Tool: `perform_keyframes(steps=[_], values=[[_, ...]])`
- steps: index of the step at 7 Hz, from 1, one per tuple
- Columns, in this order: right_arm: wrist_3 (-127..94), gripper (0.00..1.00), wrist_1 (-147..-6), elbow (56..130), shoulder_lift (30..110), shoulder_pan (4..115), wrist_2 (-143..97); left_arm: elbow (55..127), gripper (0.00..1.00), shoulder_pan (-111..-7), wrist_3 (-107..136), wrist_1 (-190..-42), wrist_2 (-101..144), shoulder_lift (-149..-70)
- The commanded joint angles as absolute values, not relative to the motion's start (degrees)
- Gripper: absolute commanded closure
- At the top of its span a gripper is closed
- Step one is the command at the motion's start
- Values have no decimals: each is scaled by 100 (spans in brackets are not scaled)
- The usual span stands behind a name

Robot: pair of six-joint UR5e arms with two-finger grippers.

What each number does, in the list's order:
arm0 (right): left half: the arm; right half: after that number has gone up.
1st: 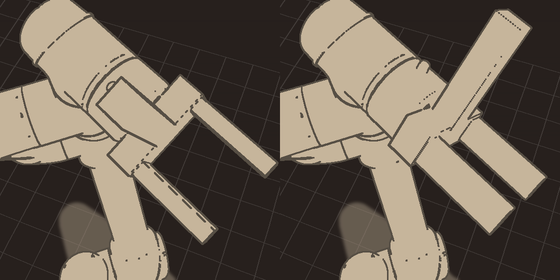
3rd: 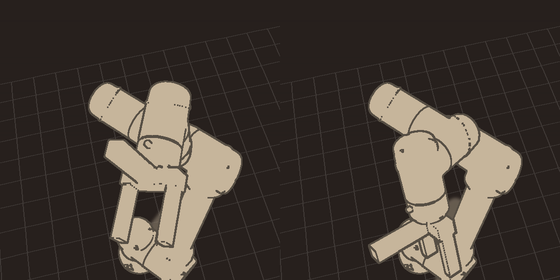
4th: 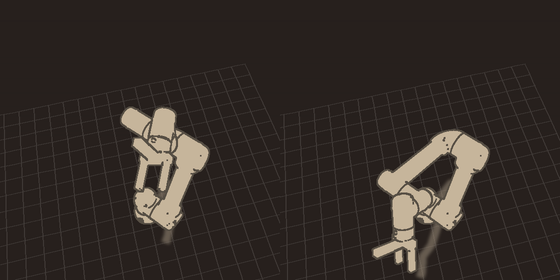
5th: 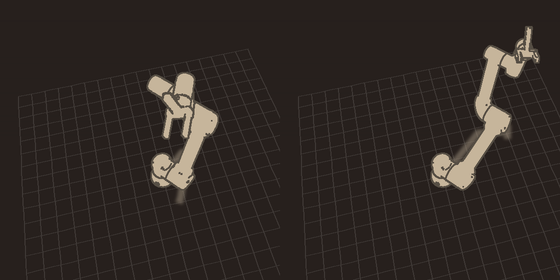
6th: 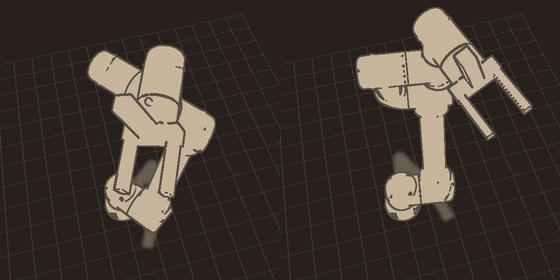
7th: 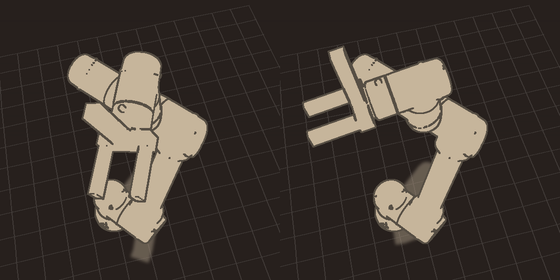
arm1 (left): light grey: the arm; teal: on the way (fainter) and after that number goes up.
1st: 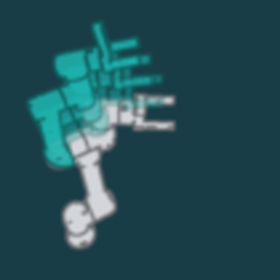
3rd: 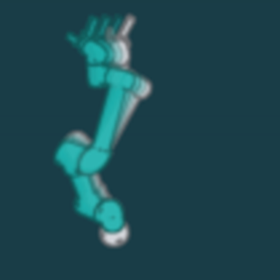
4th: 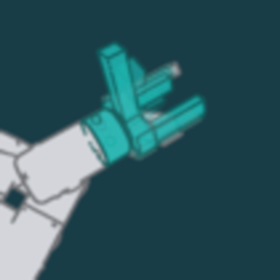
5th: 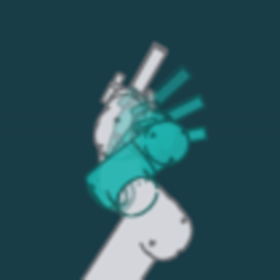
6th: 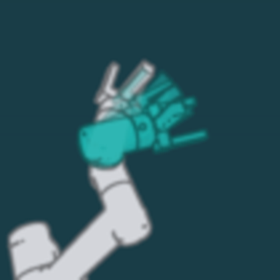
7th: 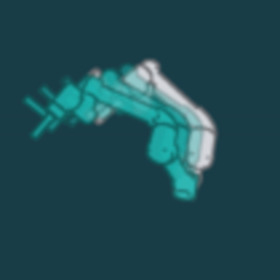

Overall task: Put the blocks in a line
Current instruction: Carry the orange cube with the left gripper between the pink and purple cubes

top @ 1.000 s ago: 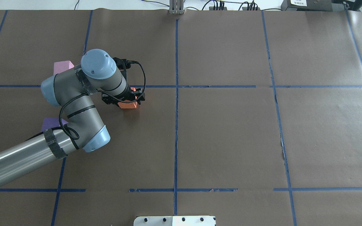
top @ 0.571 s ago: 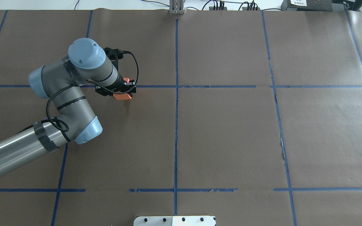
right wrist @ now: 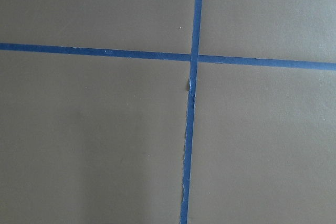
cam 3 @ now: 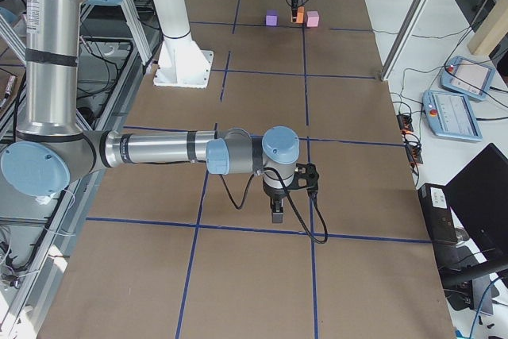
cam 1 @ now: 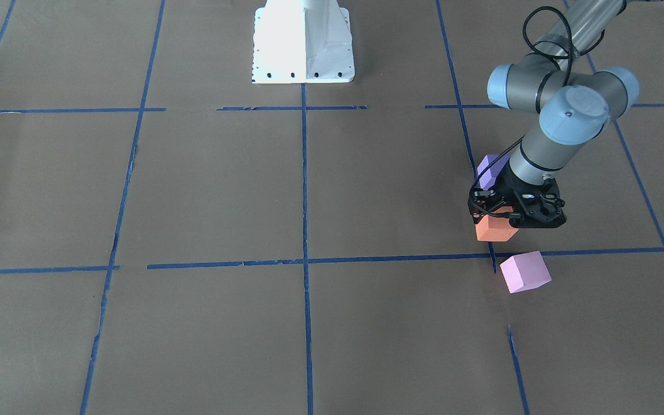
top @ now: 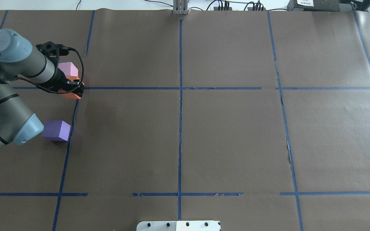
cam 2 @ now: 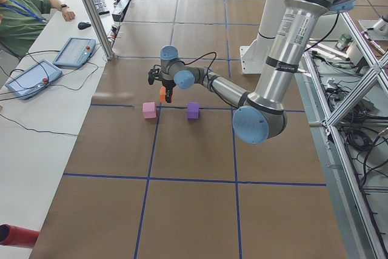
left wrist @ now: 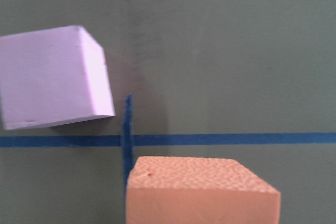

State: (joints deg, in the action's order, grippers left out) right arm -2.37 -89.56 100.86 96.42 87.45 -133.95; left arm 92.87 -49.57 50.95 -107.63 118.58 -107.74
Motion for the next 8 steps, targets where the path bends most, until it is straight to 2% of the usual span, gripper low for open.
perform_keyframes(steps=[1,2,3,4,6,8], values=[[-237,0,-8956,10081,9642,8745,-13395,9185,85,-4957,4930,-10811,11891,-10582],[-237,0,-8956,10090,9642,8745,-13395,9045,78,-4922,4983,-10837,11926,-10686],[-237,0,-8956,10090,9642,8745,-13395,8940,75,-4922,4983,-10846,11935,-10696],[-237,0,-8956,10081,9642,8745,-13395,8808,57,-4913,4957,-10846,12023,-10714],[-237,0,-8956,10081,9642,8745,-13395,8815,0,-4913,4966,-10846,12041,-10723],[-237,0,-8956,10081,9642,8745,-13395,8972,0,-5105,4878,-10802,12539,-10688]])
